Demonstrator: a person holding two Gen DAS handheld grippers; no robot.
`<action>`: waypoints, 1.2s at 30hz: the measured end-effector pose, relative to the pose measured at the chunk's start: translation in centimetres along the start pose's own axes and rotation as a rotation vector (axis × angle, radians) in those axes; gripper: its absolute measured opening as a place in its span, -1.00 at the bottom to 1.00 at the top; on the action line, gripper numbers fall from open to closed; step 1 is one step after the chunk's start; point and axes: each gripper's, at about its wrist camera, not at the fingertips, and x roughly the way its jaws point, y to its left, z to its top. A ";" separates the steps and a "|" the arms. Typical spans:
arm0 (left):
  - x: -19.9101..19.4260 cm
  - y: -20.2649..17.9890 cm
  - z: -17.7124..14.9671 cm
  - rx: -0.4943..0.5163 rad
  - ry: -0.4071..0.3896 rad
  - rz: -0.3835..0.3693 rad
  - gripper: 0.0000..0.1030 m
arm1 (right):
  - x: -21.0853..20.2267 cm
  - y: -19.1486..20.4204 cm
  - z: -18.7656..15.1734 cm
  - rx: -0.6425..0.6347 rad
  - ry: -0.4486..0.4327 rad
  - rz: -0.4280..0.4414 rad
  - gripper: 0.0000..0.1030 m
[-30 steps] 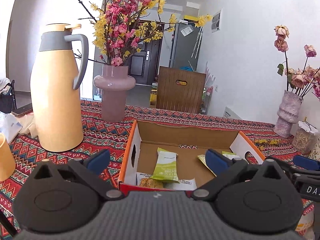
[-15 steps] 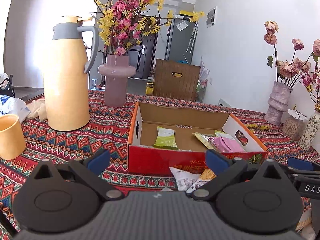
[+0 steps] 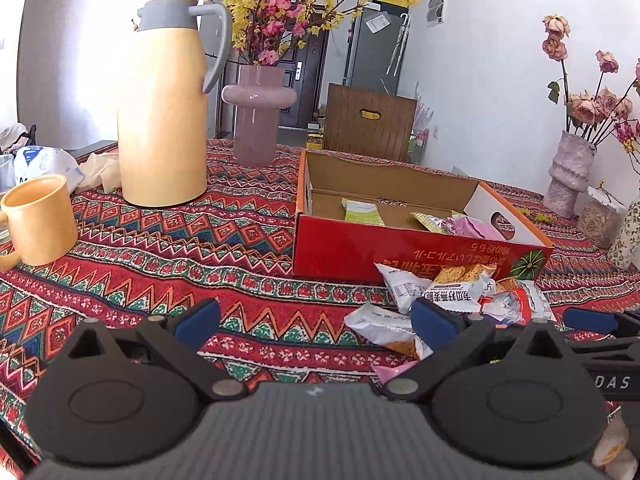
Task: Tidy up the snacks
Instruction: 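Withdraw both grippers from the box toward the remaining snacks, then grasp the orange-and-blue bag with the right gripper while the left grasps a pink packet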
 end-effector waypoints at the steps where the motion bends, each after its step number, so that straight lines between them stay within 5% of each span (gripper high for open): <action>1: -0.1 0.1 -0.1 -0.001 0.004 -0.001 1.00 | 0.3 0.3 -0.1 -0.004 0.012 -0.004 0.90; 13: 0.2 0.5 -1.5 0.012 0.052 -0.012 1.00 | 3.0 1.2 -1.4 -0.043 0.110 -0.030 0.51; 16: 0.3 0.4 -1.6 0.013 0.056 -0.014 1.00 | 2.8 1.0 -1.3 -0.036 0.102 -0.025 0.28; 26: 0.8 -0.9 -1.6 0.015 0.084 -0.035 1.00 | 0.3 -0.2 -0.9 0.010 0.008 0.003 0.20; 36: 3.2 -3.5 -1.8 -0.002 0.208 -0.070 1.00 | -2.7 -4.0 -0.9 0.075 -0.084 -0.037 0.20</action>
